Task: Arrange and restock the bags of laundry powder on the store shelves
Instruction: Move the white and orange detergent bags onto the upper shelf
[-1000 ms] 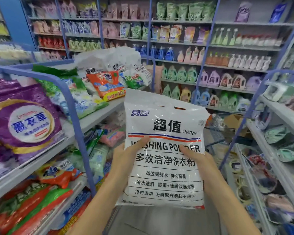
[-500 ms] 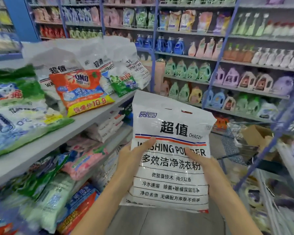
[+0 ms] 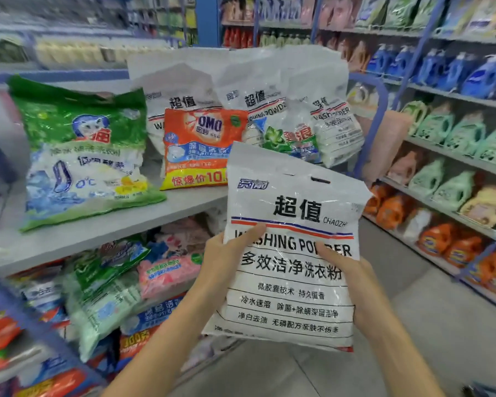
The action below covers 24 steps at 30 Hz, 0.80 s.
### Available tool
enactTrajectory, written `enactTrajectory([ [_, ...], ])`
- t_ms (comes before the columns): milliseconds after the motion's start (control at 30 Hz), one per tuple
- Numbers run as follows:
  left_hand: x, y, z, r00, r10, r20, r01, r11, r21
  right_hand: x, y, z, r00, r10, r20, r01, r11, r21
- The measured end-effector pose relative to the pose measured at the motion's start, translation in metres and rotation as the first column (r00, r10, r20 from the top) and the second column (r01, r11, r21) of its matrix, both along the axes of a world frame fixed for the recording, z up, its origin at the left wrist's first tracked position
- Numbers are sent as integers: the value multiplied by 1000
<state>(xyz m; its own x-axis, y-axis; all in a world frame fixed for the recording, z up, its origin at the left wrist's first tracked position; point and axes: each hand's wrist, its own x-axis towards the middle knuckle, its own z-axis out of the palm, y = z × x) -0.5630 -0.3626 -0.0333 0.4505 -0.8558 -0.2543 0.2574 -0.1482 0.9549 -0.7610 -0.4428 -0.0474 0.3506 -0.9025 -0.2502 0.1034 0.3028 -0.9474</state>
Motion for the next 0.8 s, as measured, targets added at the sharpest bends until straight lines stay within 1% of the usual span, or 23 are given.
enactTrajectory([
  [100,15,-21,-8,997,74,-22,-74,997,8,23,-36,-10,998,61,-3,-61,998,16],
  [433,32,-91,-27,985,152,-85,-152,988,9,50,-132,-25,990,137,-45,-134,989,61],
  [533,30,-107,-32,979,182,-95,-181,983,19,51,-153,-28,983,181,-21,-178,980,86],
  [700,24,-127,-23,955,279,-99,-280,960,5,58,-189,-17,964,265,-29,-263,964,46],
  [800,22,-130,-13,927,360,-102,-362,932,-8,66,-206,-7,940,342,-18,-341,939,33],
])
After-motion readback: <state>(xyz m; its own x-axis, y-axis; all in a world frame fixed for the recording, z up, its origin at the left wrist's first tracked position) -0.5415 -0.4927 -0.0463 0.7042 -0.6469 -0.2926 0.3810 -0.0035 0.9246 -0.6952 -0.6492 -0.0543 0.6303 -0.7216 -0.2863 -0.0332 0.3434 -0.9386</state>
